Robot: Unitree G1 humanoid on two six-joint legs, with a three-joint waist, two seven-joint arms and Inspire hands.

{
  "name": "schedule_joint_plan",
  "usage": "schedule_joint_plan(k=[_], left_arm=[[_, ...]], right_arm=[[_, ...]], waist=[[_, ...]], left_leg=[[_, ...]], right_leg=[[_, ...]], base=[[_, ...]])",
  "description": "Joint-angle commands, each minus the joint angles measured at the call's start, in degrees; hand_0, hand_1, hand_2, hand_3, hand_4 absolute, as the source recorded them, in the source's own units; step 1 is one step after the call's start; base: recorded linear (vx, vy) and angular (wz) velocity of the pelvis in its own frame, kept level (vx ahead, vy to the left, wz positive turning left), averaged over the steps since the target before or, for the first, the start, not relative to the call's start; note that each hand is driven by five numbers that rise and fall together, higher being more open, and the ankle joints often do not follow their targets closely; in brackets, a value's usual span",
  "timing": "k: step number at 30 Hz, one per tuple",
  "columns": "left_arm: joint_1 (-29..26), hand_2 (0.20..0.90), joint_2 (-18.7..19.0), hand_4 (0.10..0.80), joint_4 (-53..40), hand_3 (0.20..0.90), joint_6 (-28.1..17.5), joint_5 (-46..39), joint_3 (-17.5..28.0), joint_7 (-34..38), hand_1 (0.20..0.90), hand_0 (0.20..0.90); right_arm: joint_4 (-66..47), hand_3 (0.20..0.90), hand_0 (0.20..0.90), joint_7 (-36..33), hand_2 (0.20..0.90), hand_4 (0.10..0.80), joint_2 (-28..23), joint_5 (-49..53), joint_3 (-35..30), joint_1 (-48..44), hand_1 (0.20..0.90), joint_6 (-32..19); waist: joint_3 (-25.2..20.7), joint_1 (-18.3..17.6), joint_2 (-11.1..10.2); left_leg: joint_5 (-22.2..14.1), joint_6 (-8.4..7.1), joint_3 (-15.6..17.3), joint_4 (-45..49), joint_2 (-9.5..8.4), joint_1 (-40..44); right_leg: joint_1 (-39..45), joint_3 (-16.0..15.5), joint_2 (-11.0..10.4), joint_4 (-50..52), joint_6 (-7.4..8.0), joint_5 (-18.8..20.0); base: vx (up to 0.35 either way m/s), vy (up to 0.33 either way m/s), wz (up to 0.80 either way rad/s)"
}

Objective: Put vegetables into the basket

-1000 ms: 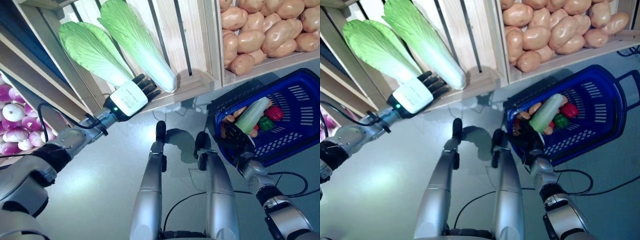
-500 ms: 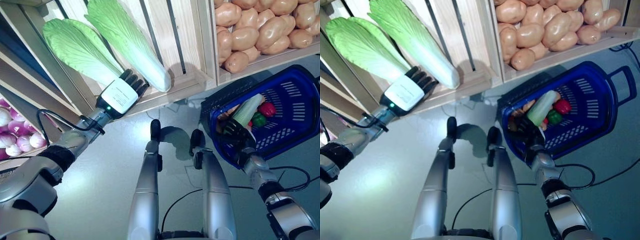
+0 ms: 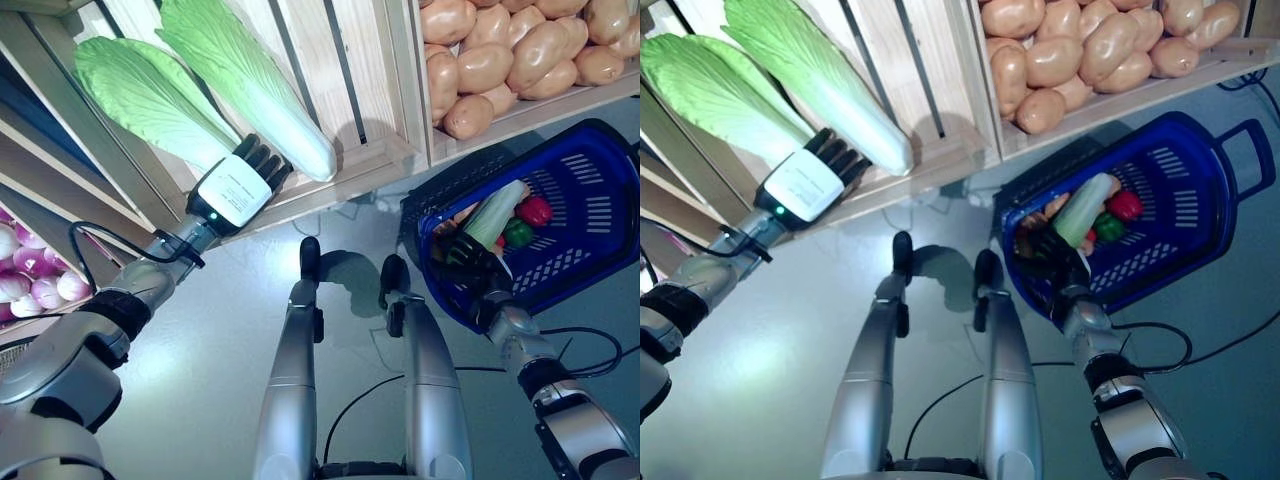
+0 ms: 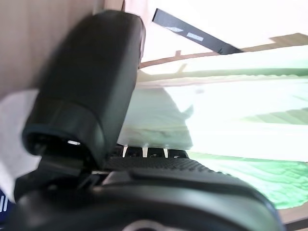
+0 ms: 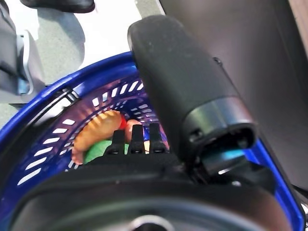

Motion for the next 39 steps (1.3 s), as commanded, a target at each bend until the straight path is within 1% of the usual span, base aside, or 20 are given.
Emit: schedule_joint_plan(k=[1,12,14,16,18,19,20,22,25,27,32,35,39], left_arm=[[-0.79,0.300,1.78,0.400,2.82,0.300,3.54,-0.45,6.36,0.39,0.300,0.300],[-1.15,0.300,1.97,0.400,2.47,0.300,3.17,-3.16,6.47,0.25,0.300,0.300],[-0.84,0.300,2.04,0.400,2.60,0.300,3.13,-4.95,6.71,1.26,0.300,0.300],[-0.16,0.300,1.96,0.400,2.46,0.300,5.02,-8.72,7.34,2.39,0.300,0.300],[0.66,0.300,1.89,0.400,2.80,0.300,6.98,-13.24,8.49,4.37,0.300,0.300],[0.85,0.300,1.84,0.400,3.07,0.300,6.90,-14.44,8.85,5.24,0.300,0.300],[1.34,0.300,1.51,0.400,4.18,0.300,5.69,-16.49,10.62,8.61,0.300,0.300],[2.33,0.300,1.11,0.400,4.20,0.300,4.56,-18.81,12.42,12.55,0.300,0.300],[4.48,0.300,0.36,0.400,3.51,0.300,1.31,-20.31,15.99,17.98,0.300,0.300],[5.82,0.300,-0.33,0.400,1.94,0.300,-0.06,-20.76,17.93,20.66,0.300,0.300],[8.72,0.300,-1.21,0.400,-3.57,0.300,-1.54,-21.95,21.32,24.40,0.300,0.300],[9.87,0.300,-1.61,0.400,-8.68,0.300,-1.17,-22.46,23.60,24.96,0.300,0.300],[10.59,0.300,-1.43,0.400,-13.37,0.300,-0.56,-22.65,24.87,24.36,0.300,0.300]], right_arm=[[-5.15,0.900,0.900,-2.50,0.900,0.800,-5.61,0.61,0.21,2.26,0.900,-2.93],[-5.90,0.900,0.900,-3.00,0.900,0.800,-4.93,0.10,0.05,2.83,0.900,-3.15],[-5.66,0.900,0.900,-2.82,0.900,0.800,-4.95,0.35,0.04,2.98,0.900,-3.19],[-5.80,0.900,0.900,-2.98,0.900,0.800,-4.62,1.91,-0.06,3.33,0.900,-3.52],[-5.82,0.900,0.900,-3.19,0.900,0.800,-4.37,2.30,-0.33,3.71,0.900,-3.69],[-5.75,0.900,0.900,-3.23,0.900,0.800,-4.32,2.24,-0.35,3.77,0.900,-3.72],[-5.19,0.900,0.900,-3.48,0.900,0.800,-3.93,1.56,-0.27,3.99,0.900,-4.34],[-5.52,0.900,0.900,-4.22,0.900,0.800,-3.55,1.00,-0.28,4.33,0.900,-4.33],[-5.81,0.900,0.900,-4.78,0.900,0.800,-2.78,0.87,-0.58,5.19,0.900,-4.40],[-6.05,0.900,0.900,-5.15,0.900,0.800,-2.27,0.64,-0.78,5.72,0.900,-4.42],[-7.56,0.900,0.900,-7.12,0.900,0.800,-0.81,0.15,-0.45,7.18,0.900,-4.64],[-8.85,0.900,0.900,-8.40,0.900,0.800,0.02,0.02,-0.55,8.01,0.900,-4.78],[-10.01,0.900,0.900,-9.83,0.900,0.800,0.72,-0.20,-0.71,9.02,0.900,-4.95]], waist=[[-0.23,-0.17,0.53],[-0.23,-0.34,0.29],[-0.23,-0.36,0.39],[-0.23,-0.30,0.47],[-0.23,-0.24,0.49],[-0.23,-0.23,0.48],[-0.23,-0.14,0.34],[-0.23,0.04,0.14],[-0.23,0.44,-0.13],[-0.23,0.67,-0.20],[-0.23,1.20,-0.26],[-0.23,1.73,-0.23],[-0.23,2.16,-0.06]], left_leg=[[-5.03,0.23,1.45,4.88,-0.89,-1.23],[-5.06,0.50,1.45,4.00,-0.99,0.34],[-4.96,0.42,1.49,3.88,-1.03,0.74],[-4.76,0.32,1.41,3.55,-1.12,1.32],[-4.56,0.26,1.38,3.10,-1.16,1.94],[-4.51,0.26,1.36,2.97,-1.16,2.12],[-4.28,0.23,1.31,2.49,-1.11,2.67],[-4.06,0.13,1.13,2.05,-1.14,3.31],[-3.47,0.01,0.66,0.66,-1.31,4.82],[-3.04,-0.01,0.39,-0.34,-1.42,5.61],[-2.16,-0.12,-0.14,-2.59,-1.37,6.96],[-1.82,-0.01,-0.54,-3.94,-1.57,7.58],[-1.82,0.00,-0.90,-4.38,-1.84,7.90]], right_leg=[[3.20,0.03,0.15,-8.74,1.30,7.15],[5.03,-0.13,0.34,-10.33,1.21,7.30],[5.54,-0.08,0.28,-10.77,1.25,7.47],[6.19,-0.05,0.26,-11.28,1.28,7.65],[6.80,0.03,0.32,-11.71,1.32,7.72],[7.01,0.05,0.32,-11.85,1.32,7.72],[7.57,0.00,0.34,-12.33,1.30,7.84],[8.43,-0.08,0.25,-13.18,1.33,8.12],[10.31,-0.26,0.23,-14.93,1.40,8.60],[11.27,-0.34,0.19,-16.10,1.42,8.93],[12.99,-0.60,0.21,-18.29,1.40,9.39],[13.71,-1.11,0.19,-19.31,1.38,9.43],[14.13,-1.79,0.00,-19.43,1.32,9.15]], base=[[0.000,0.000,0.00],[-0.001,-0.005,-0.01],[-0.001,-0.011,-0.03],[0.000,0.000,0.00],[0.000,0.000,0.00],[0.006,-0.041,-0.01],[0.007,-0.053,0.00],[0.007,-0.057,0.01],[0.019,-0.058,-0.04],[0.024,-0.055,-0.04],[0.021,-0.043,-0.02],[0.017,-0.061,0.05],[0.010,-0.040,0.05]])
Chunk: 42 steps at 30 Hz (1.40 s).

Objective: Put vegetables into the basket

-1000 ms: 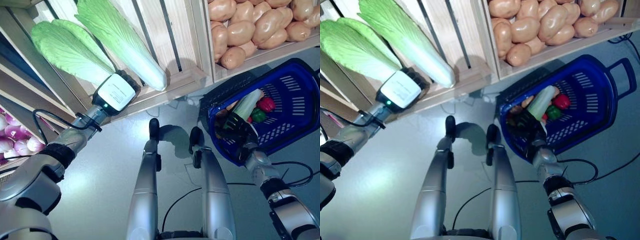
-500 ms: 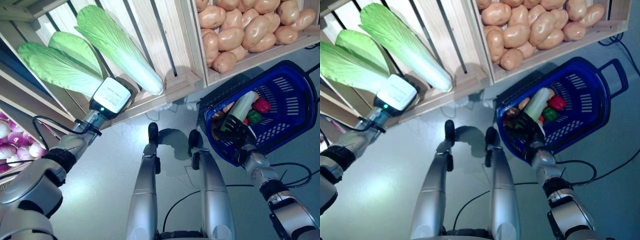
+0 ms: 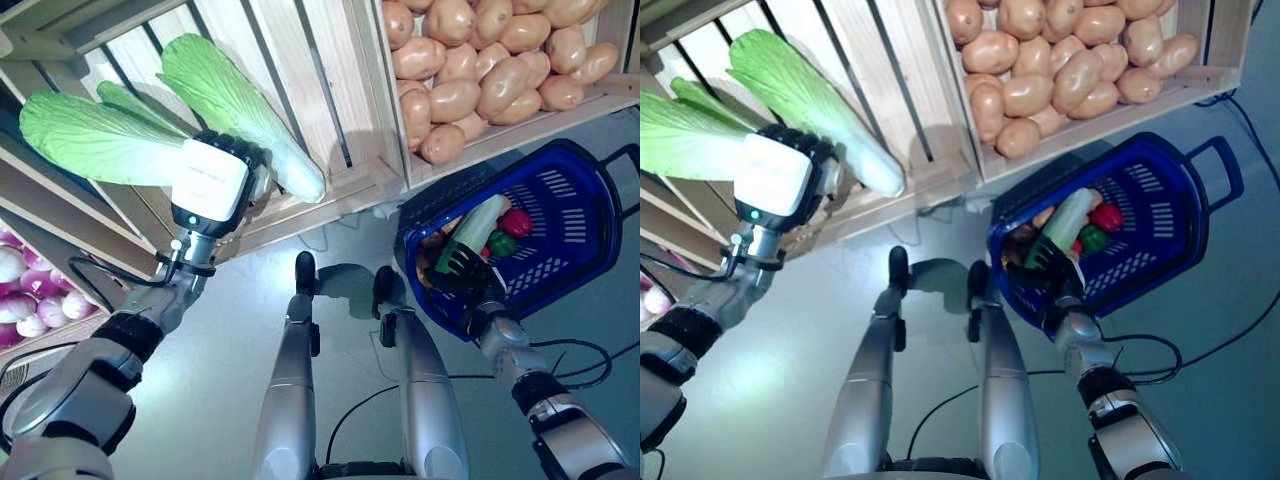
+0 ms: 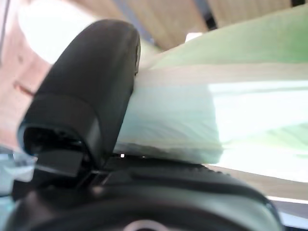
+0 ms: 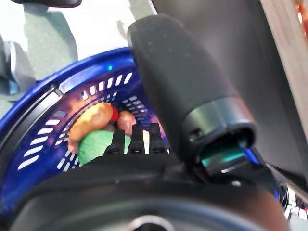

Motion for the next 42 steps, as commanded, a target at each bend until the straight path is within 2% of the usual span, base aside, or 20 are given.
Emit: schedule_joint_plan(k=[1,8,12,15,17,21,22,23,24,25,26,28,33,38,40,42], left_arm=[[1.22,0.300,2.50,0.400,-3.40,0.300,2.68,-5.85,11.00,6.98,0.300,0.300],[1.40,0.300,2.90,0.400,-8.91,0.300,0.31,-8.22,12.70,6.25,0.300,0.300],[3.20,0.300,2.21,0.400,-12.60,0.300,-4.40,-10.91,15.78,6.10,0.300,0.300],[5.09,0.300,0.61,0.400,-16.14,0.300,-10.52,-14.47,18.60,4.58,0.300,0.300],[7.07,0.300,-1.97,0.400,-18.95,0.300,-17.22,-23.34,21.03,0.42,0.300,0.300],[12.22,0.300,-8.75,0.400,-25.30,0.300,-25.66,-30.58,24.38,-6.81,0.300,0.300],[13.49,0.300,-10.12,0.400,-26.61,0.300,-27.29,-33.40,24.88,-8.99,0.300,0.300],[15.52,0.300,-13.16,0.400,-29.52,0.300,-28.77,-42.07,25.13,-16.00,0.300,0.300],[16.75,0.300,-15.03,0.400,-30.53,0.300,-30.09,-44.30,25.07,-18.17,0.300,0.300],[17.01,0.300,-15.30,0.400,-30.61,0.300,-30.30,-44.39,25.09,-18.53,0.300,0.300],[18.92,0.300,-17.72,0.400,-32.25,0.300,-31.88,-46.90,24.93,-23.45,0.300,0.300],[20.52,0.300,-19.80,0.400,-35.41,0.300,-30.87,-51.06,24.79,-28.48,0.300,0.300],[21.92,0.300,-21.69,0.400,-37.42,0.300,-29.35,-61.32,25.01,-38.84,0.300,0.300],[25.85,0.300,-23.45,0.400,-39.93,0.300,-26.27,-71.98,25.31,-47.45,0.300,0.300],[26.98,0.300,-24.25,0.400,-40.52,0.300,-26.36,-73.19,25.43,-48.03,0.300,0.300],[28.07,0.300,-25.25,0.400,-42.25,0.300,-25.06,-78.76,25.83,-50.02,0.300,0.300]], right_arm=[[-5.05,0.900,0.900,-3.50,0.900,0.800,-1.53,-0.53,-2.29,4.43,0.900,-4.06],[-4.95,0.900,0.900,-3.42,0.900,0.800,-1.06,-0.19,-2.88,4.95,0.900,-4.15],[-5.49,0.900,0.900,-3.66,0.900,0.800,-0.39,0.00,-3.20,5.97,0.900,-4.85],[-5.80,0.900,0.900,-3.99,0.900,0.800,0.67,0.13,-3.54,7.29,0.900,-5.78],[-5.85,0.900,0.900,-4.76,0.900,0.800,1.63,0.39,-3.67,7.92,0.900,-5.82],[-5.19,0.900,0.900,-5.09,0.900,0.800,3.62,0.76,-4.64,9.65,0.900,-6.75],[-5.15,0.900,0.900,-5.05,0.900,0.800,4.00,0.92,-4.87,9.98,0.900,-6.84],[-5.27,0.900,0.900,-5.41,0.900,0.800,4.88,1.50,-5.23,10.44,0.900,-6.56],[-4.75,0.900,0.900,-5.03,0.900,0.800,5.49,1.97,-5.34,10.86,0.900,-6.94],[-4.61,0.900,0.900,-4.91,0.900,0.800,5.58,2.06,-5.39,10.92,0.900,-6.97],[-4.23,0.900,0.900,-4.50,0.900,0.800,6.42,2.81,-5.81,11.38,0.900,-6.62],[-3.19,0.900,0.900,-3.86,0.900,0.800,7.01,3.95,-5.91,11.89,0.900,-6.85],[-0.58,0.900,0.900,-1.96,0.900,0.800,8.28,4.71,-7.42,13.14,0.900,-6.97],[0.49,0.900,0.900,-0.21,0.900,0.800,9.45,4.54,-9.07,17.83,0.900,-7.05],[0.62,0.900,0.900,0.16,0.900,0.800,10.00,4.55,-9.53,19.29,0.900,-7.32],[0.40,0.900,0.900,0.94,0.900,0.800,10.54,4.05,-10.07,21.15,0.900,-8.47]], waist=[[-0.18,1.92,0.15],[-0.18,2.55,0.29],[-0.18,3.10,0.10],[-0.18,3.61,-0.30],[-0.18,4.10,-0.68],[-0.18,5.30,-0.92],[-0.18,5.49,-0.96],[-0.18,6.08,-1.22],[-0.18,6.34,-1.38],[-0.18,6.37,-1.41],[-0.18,6.98,-1.90],[-0.18,7.73,-2.23],[-0.36,8.50,-2.58],[-5.51,8.16,-3.13],[-7.00,7.95,-3.45],[-8.75,7.56,-3.88]], left_leg=[[-3.91,1.40,0.76,4.22,-2.84,-1.40],[-4.29,1.54,0.73,4.55,-2.97,-0.77],[-4.59,1.72,0.72,4.40,-3.22,0.41],[-4.93,1.93,0.49,4.41,-3.42,1.44],[-5.10,2.07,0.24,4.11,-3.61,2.74],[-5.41,2.23,-0.62,3.27,-4.15,6.16],[-5.49,2.36,-0.94,2.99,-4.32,7.13],[-5.70,2.52,-1.30,2.30,-4.51,9.13],[-5.85,2.45,-1.53,2.25,-4.53,10.10],[-5.87,2.47,-1.61,2.20,-4.54,10.37],[-6.16,2.60,-1.93,1.57,-4.61,12.82],[-6.48,2.69,-2.08,0.63,-4.68,15.80],[-6.18,2.78,-2.59,-2.32,-4.62,22.55],[-6.01,2.61,-2.44,-6.52,-3.82,28.73],[-6.02,2.65,-2.15,-8.15,-3.54,30.84],[-6.35,2.83,-1.71,-9.09,-3.26,32.93]], right_leg=[[5.93,-0.05,-1.22,-13.37,2.67,8.08],[6.74,-0.83,-1.52,-12.64,2.55,7.37],[8.18,-1.49,-1.71,-12.78,2.54,7.08],[9.33,-2.10,-1.79,-12.75,2.61,6.92],[10.87,-2.60,-1.82,-13.14,2.72,6.89],[15.06,-3.67,-2.07,-14.87,3.09,7.02],[16.10,-3.92,-2.11,-15.33,3.18,7.13],[18.42,-4.46,-2.40,-16.69,3.33,7.37],[19.79,-4.81,-2.58,-17.43,3.44,7.62],[20.08,-4.88,-2.55,-17.50,3.47,7.64],[22.80,-5.46,-2.55,-18.32,3.52,7.57],[26.18,-5.99,-2.72,-20.07,3.60,7.77],[33.20,-7.00,-3.02,-23.17,3.68,8.35],[39.46,-7.36,-3.36,-27.77,4.28,9.28],[41.37,-7.23,-3.22,-29.36,4.48,9.63],[43.16,-7.12,-3.36,-30.64,4.73,10.09]], base=[[0.012,-0.026,0.06],[0.012,-0.030,0.04],[0.000,-0.047,0.05],[-0.010,-0.078,0.07],[-0.011,-0.098,0.11],[-0.004,-0.090,0.07],[-0.007,-0.133,0.06],[0.001,-0.132,0.11],[0.008,-0.112,0.15],[0.043,-0.113,0.25],[0.051,-0.115,0.25],[0.057,-0.099,0.23],[0.069,-0.027,0.08],[0.137,0.030,0.07],[0.165,0.047,0.06],[0.160,0.058,0.00]])
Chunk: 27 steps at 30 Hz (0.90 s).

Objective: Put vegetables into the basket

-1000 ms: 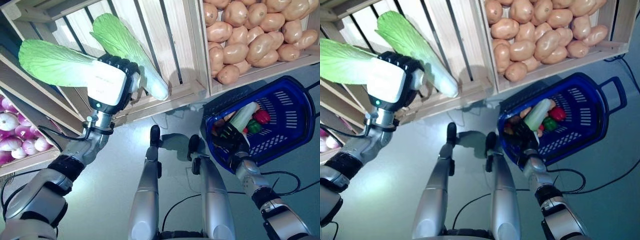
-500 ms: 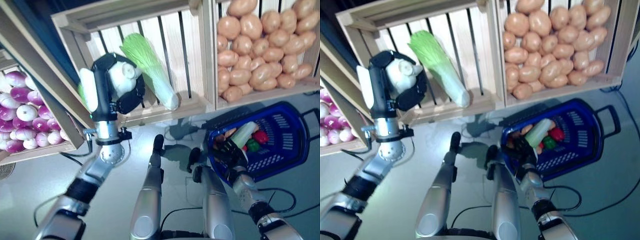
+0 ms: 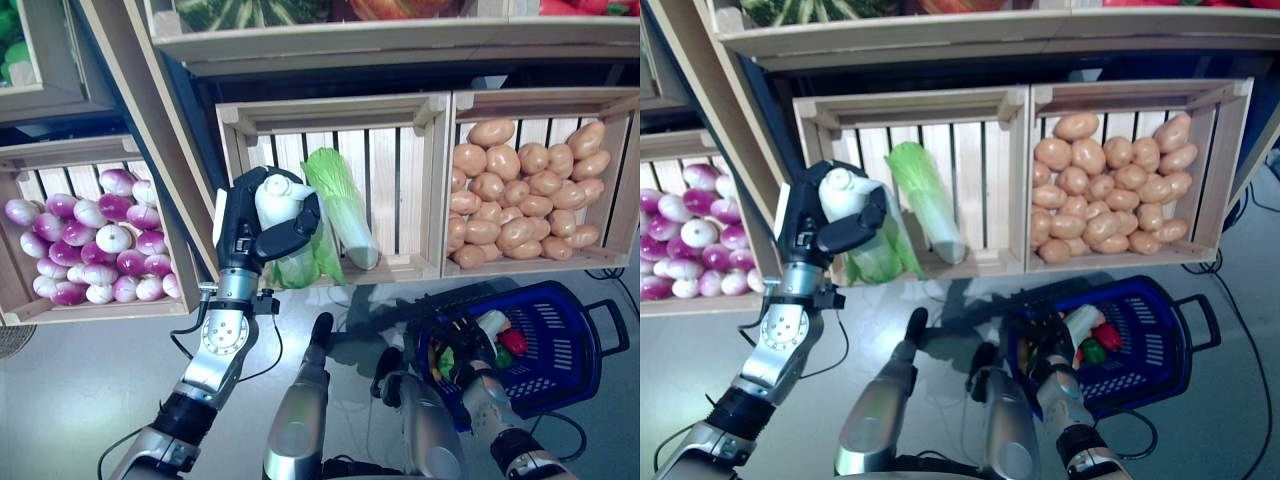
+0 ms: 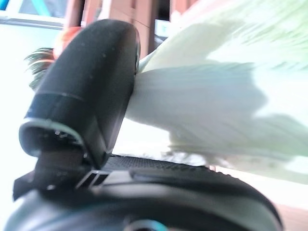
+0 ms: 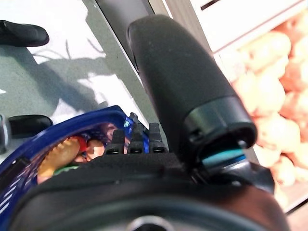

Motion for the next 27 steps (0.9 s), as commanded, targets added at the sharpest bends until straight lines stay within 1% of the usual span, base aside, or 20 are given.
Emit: schedule_joint_plan(k=[1,3,6,9,11,15,17,18,21,25,27], left_arm=[[-0.35,0.300,-2.32,0.400,-9.18,0.300,-3.39,-7.14,3.94,-4.12,0.300,0.300],[0.85,0.300,-4.37,0.400,-10.08,0.300,-2.36,-14.32,4.06,-6.63,0.300,0.300],[1.59,0.300,-5.97,0.400,-10.09,0.300,-1.78,-17.33,3.70,-6.86,0.300,0.300],[2.35,0.300,-7.37,0.400,-10.22,0.300,-1.79,-22.20,3.57,-7.04,0.300,0.300],[2.93,0.300,-8.65,0.400,-10.55,0.300,0.88,-30.38,3.92,-8.61,0.300,0.300],[3.14,0.300,-10.32,0.400,-10.92,0.300,4.20,-36.23,3.51,-10.45,0.300,0.300],[3.17,0.300,-10.79,0.400,-10.88,0.300,5.20,-37.02,3.38,-10.96,0.300,0.300],[3.38,0.300,-10.93,0.400,-11.20,0.300,6.36,-37.18,3.19,-10.59,0.300,0.300],[3.64,0.300,-10.64,0.400,-11.78,0.300,8.20,-36.23,3.21,-10.12,0.300,0.300],[4.16,0.300,-10.10,0.400,-11.94,0.300,9.94,-36.38,3.73,-10.27,0.300,0.300],[4.54,0.300,-9.45,0.400,-12.03,0.300,11.29,-35.81,4.28,-9.77,0.300,0.300]], right_arm=[[-1.20,0.900,0.900,3.33,0.900,0.800,-0.35,1.42,-0.75,3.86,0.900,-5.57],[-3.32,0.900,0.900,4.18,0.900,0.800,0.17,0.83,-1.10,5.66,0.900,-6.50],[-5.44,0.900,0.900,4.82,0.900,0.800,0.78,0.77,-0.82,6.79,0.900,-6.97],[-9.33,0.900,0.900,5.62,0.900,0.800,1.60,-0.47,-0.18,8.35,0.900,-7.37],[-12.42,0.900,0.900,5.53,0.900,0.800,2.13,-2.23,0.62,9.26,0.900,-7.26],[-17.08,0.900,0.900,5.83,0.900,0.800,2.55,-4.86,1.65,10.05,0.900,-7.46],[-18.59,0.900,0.900,6.02,0.900,0.800,2.42,-6.18,1.95,10.23,0.900,-7.51],[-21.10,0.900,0.900,6.63,0.900,0.800,2.07,-7.95,2.21,10.42,0.900,-7.31],[-25.29,0.900,0.900,8.36,0.900,0.800,1.13,-10.53,2.00,10.98,0.900,-7.13],[-28.67,0.900,0.900,10.33,0.900,0.800,-0.19,-11.03,1.32,11.40,0.900,-7.03],[-31.56,0.900,0.900,12.88,0.900,0.800,-1.61,-10.80,0.67,11.26,0.900,-6.96]], waist=[[-7.94,-1.27,-3.38],[-9.77,-1.89,-3.93],[-11.31,-2.37,-4.46],[-13.17,-3.05,-5.36],[-14.62,-3.58,-5.47],[-16.02,-4.49,-5.54],[-16.33,-4.79,-5.53],[-16.72,-5.24,-5.48],[-17.19,-5.69,-5.54],[-17.65,-5.94,-5.68],[-18.00,-6.04,-5.73]], left_leg=[[-5.85,1.26,3.12,2.27,-2.18,1.93],[-6.43,1.56,3.58,2.03,-2.10,3.51],[-6.63,1.81,4.04,1.12,-1.90,5.13],[-7.08,2.24,4.74,0.31,-1.81,6.67],[-7.00,2.45,5.38,-0.99,-1.42,7.86],[-7.22,2.90,6.17,-2.10,-1.30,9.26],[-7.49,3.07,6.54,-2.08,-1.26,9.67],[-7.81,3.38,6.96,-2.01,-1.24,10.12],[-8.18,3.85,7.36,-1.93,-1.30,10.63],[-8.56,4.12,7.65,-1.93,-1.29,11.28],[-8.62,4.32,7.69,-2.31,-1.23,11.90]], right_leg=[[8.99,-0.31,-1.27,-19.72,2.41,13.58],[9.93,0.07,-1.51,-20.25,2.73,14.05],[10.81,0.53,-1.53,-20.86,2.99,14.48],[11.46,1.38,-1.62,-21.87,3.53,15.29],[11.73,1.91,-1.57,-22.38,3.82,15.70],[11.92,2.72,-1.57,-22.63,4.30,16.10],[11.86,2.82,-1.67,-22.49,4.48,16.18],[11.76,3.20,-1.70,-22.17,4.57,16.11],[11.89,3.43,-1.69,-21.94,4.81,16.03],[12.15,3.73,-1.68,-21.87,5.08,15.96],[12.45,3.90,-1.58,-21.93,5.28,15.94]], base=[[0.109,0.049,0.00],[0.123,0.061,0.02],[0.122,0.040,-0.05],[0.121,0.002,-0.04],[0.119,0.020,-0.01],[0.077,0.017,-0.09],[0.056,0.017,-0.06],[0.058,0.016,-0.07],[0.053,0.002,-0.09],[0.037,-0.015,-0.08],[0.033,-0.023,-0.10]])
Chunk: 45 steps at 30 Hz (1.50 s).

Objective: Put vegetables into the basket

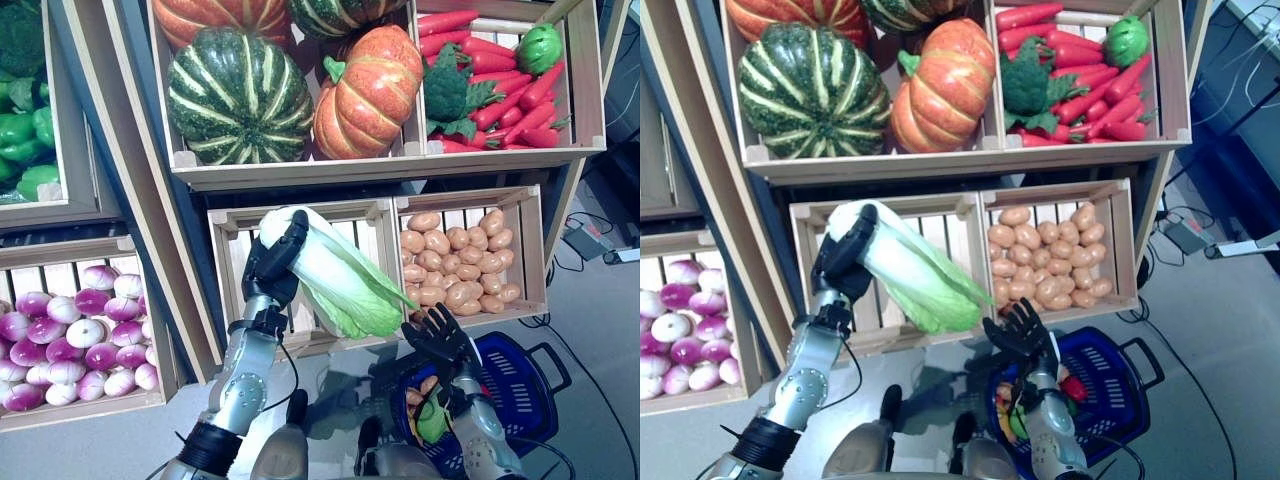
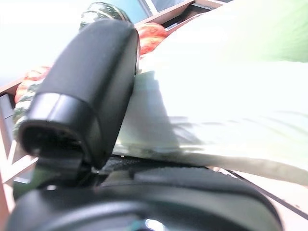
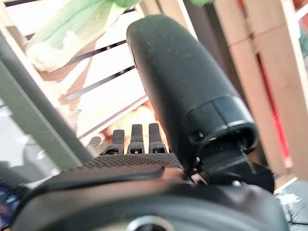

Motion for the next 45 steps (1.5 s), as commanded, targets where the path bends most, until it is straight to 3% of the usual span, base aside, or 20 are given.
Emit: schedule_joint_plan(k=[1,9,15,21,31,34,45], left_arm=[[-0.72,0.300,-0.61,0.400,-9.87,0.300,-0.80,2.31,2.21,-3.82,0.300,0.300],[-0.55,0.300,4.22,0.400,-9.33,0.300,3.91,21.20,4.00,-0.79,0.300,0.300],[-1.83,0.300,7.84,0.400,-9.43,0.300,3.57,30.18,4.39,-2.11,0.300,0.300],[-2.96,0.300,9.44,0.400,-8.44,0.300,4.05,30.72,3.33,-4.26,0.300,0.300],[-4.90,0.300,9.99,0.400,-7.44,0.300,3.14,31.66,0.50,-2.99,0.300,0.300],[-4.76,0.300,9.62,0.400,-7.26,0.300,2.56,28.13,0.52,-5.58,0.300,0.300],[-5.75,0.300,7.29,0.400,-9.45,0.300,3.43,18.18,-2.51,-11.73,0.300,0.300]], right_arm=[[-7.86,0.900,0.900,6.01,0.900,0.800,-4.31,-1.26,-0.28,-0.74,0.900,-5.14],[-17.53,0.900,0.900,12.40,0.900,0.800,-8.55,2.88,-1.60,-2.09,0.900,-0.93],[-23.08,0.900,0.900,18.09,0.900,0.800,-12.63,5.54,-1.68,-3.81,0.900,5.25],[-25.37,0.900,0.900,20.92,0.900,0.800,-15.60,5.88,-0.19,-5.50,0.900,12.14],[-28.04,0.900,0.900,21.83,0.900,0.800,-17.81,8.08,2.76,-9.06,0.900,15.30],[-28.50,0.900,0.900,25.12,0.900,0.800,-18.21,7.38,3.87,-8.76,0.900,19.61],[-27.75,0.900,0.900,25.63,0.900,0.800,-18.74,7.42,8.21,-10.76,0.900,24.82]], waist=[[-5.80,-1.16,-0.19],[-6.38,-0.77,-0.96],[-6.63,-0.45,-1.10],[-7.21,-0.11,-1.20],[-8.09,-0.01,-1.28],[-8.27,0.06,-1.26],[-8.89,0.36,-1.57]], left_leg=[[-6.73,1.45,1.97,1.76,-0.72,3.08],[-6.93,1.56,1.84,1.04,-0.32,4.05],[-6.70,1.31,1.93,0.20,0.04,4.69],[-6.38,0.90,2.12,-0.17,0.22,4.69],[-6.26,0.44,2.45,-0.85,0.54,5.19],[-6.18,0.33,2.45,-1.10,0.65,5.42],[-5.73,-0.36,2.23,-1.83,1.14,5.72]], right_leg=[[-1.19,1.05,-2.53,-4.78,1.94,9.67],[-0.82,1.43,-2.05,-4.85,2.52,9.61],[-0.45,1.53,-2.02,-5.17,2.96,9.71],[-0.28,1.32,-2.08,-5.50,3.07,9.75],[0.21,1.38,-1.98,-6.07,2.70,9.31],[0.43,1.20,-2.12,-6.15,2.62,9.14],[0.91,0.69,-2.38,-6.68,2.40,9.10]], base=[[0.031,-0.031,-0.04],[0.016,-0.041,-0.03],[0.001,-0.013,-0.05],[0.000,0.000,0.00],[-0.001,0.009,-0.03],[0.000,0.000,0.00],[0.000,0.000,0.00]])
